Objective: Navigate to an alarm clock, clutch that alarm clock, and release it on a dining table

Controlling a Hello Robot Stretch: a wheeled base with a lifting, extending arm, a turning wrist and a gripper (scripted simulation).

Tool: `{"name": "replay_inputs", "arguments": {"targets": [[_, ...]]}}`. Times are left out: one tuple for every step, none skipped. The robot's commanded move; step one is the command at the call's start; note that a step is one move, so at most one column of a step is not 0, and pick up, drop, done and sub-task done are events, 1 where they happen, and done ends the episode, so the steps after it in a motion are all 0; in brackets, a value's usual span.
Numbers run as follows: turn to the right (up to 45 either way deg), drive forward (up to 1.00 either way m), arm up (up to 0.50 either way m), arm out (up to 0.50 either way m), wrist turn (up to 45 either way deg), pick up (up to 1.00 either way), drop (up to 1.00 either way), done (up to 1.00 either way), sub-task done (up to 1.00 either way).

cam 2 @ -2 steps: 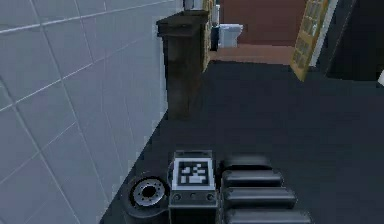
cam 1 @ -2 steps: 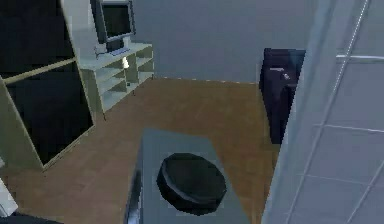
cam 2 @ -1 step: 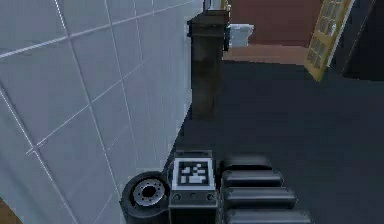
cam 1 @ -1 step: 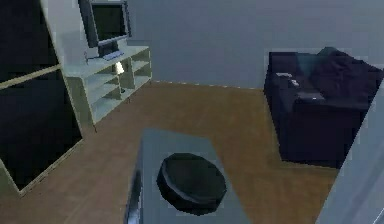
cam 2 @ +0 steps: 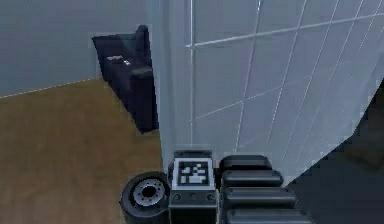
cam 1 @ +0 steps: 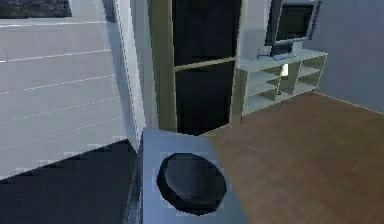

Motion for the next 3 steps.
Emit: {"name": "replay_inputs", "arguments": {"targets": [[-6.0, 0.0, 0.0, 0.0, 0.0, 0.0, 0.0, 0.0, 0.0], [0.0, 0.45, 0.0, 0.0, 0.0, 0.0, 0.0, 0.0, 0.0], [45.0, 0.0, 0.0, 0.0, 0.0, 0.0, 0.0, 0.0, 0.0]]}}
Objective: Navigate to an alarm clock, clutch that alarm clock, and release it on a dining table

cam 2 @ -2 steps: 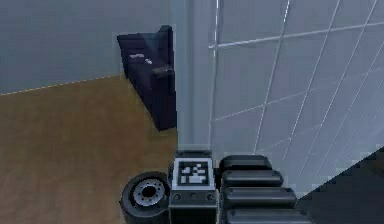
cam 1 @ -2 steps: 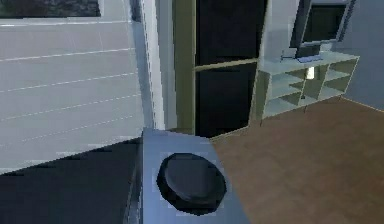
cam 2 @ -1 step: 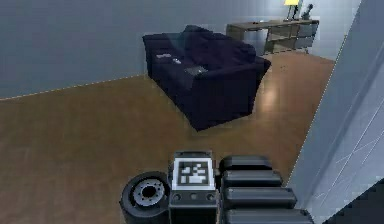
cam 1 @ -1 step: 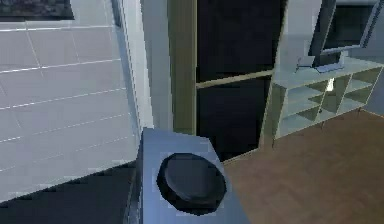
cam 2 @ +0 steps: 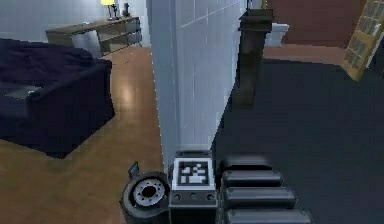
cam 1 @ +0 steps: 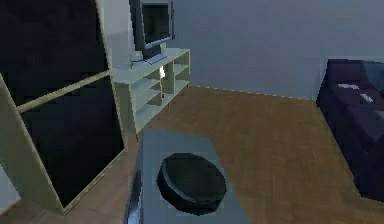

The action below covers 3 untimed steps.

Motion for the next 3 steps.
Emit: {"name": "replay_inputs", "arguments": {"targets": [[15.0, 0.0, 0.0, 0.0, 0.0, 0.0, 0.0, 0.0, 0.0], [0.0, 0.4, 0.0, 0.0, 0.0, 0.0, 0.0, 0.0, 0.0], [45.0, 0.0, 0.0, 0.0, 0.0, 0.0, 0.0, 0.0, 0.0]]}}
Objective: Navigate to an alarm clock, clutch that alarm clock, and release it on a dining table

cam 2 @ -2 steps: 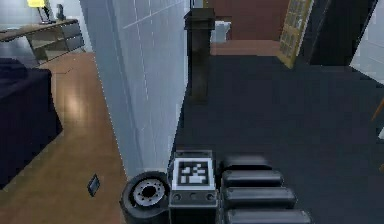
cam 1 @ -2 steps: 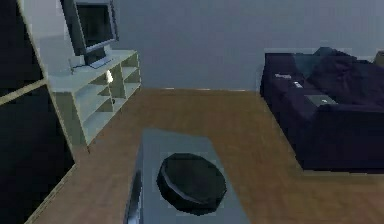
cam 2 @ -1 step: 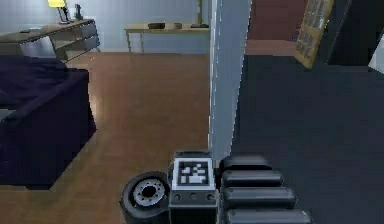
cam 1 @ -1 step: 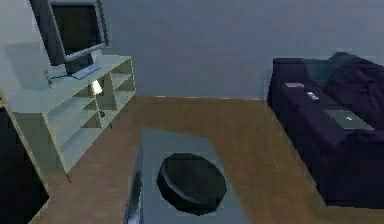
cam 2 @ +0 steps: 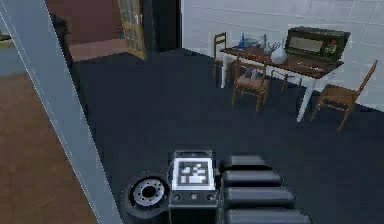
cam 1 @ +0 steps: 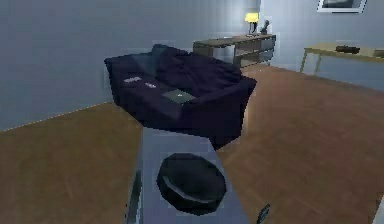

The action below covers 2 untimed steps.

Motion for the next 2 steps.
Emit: {"name": "replay_inputs", "arguments": {"targets": [[36.0, 0.0, 0.0, 0.0, 0.0, 0.0, 0.0, 0.0, 0.0], [0.0, 0.75, 0.0, 0.0, 0.0, 0.0, 0.0, 0.0, 0.0]]}}
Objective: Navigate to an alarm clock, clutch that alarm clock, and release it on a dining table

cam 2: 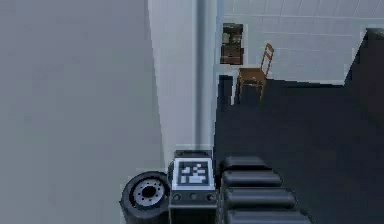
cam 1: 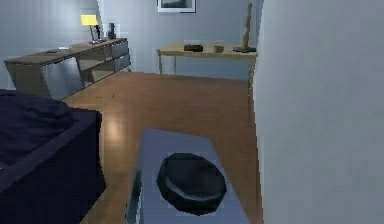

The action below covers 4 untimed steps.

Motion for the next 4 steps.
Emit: {"name": "replay_inputs", "arguments": {"targets": [[9.0, 0.0, 0.0, 0.0, 0.0, 0.0, 0.0, 0.0, 0.0], [0.0, 0.3, 0.0, 0.0, 0.0, 0.0, 0.0, 0.0, 0.0], [-3.0, 0.0, 0.0, 0.0, 0.0, 0.0, 0.0, 0.0, 0.0], [0.0, 1.0, 0.0, 0.0, 0.0, 0.0, 0.0, 0.0, 0.0]]}}
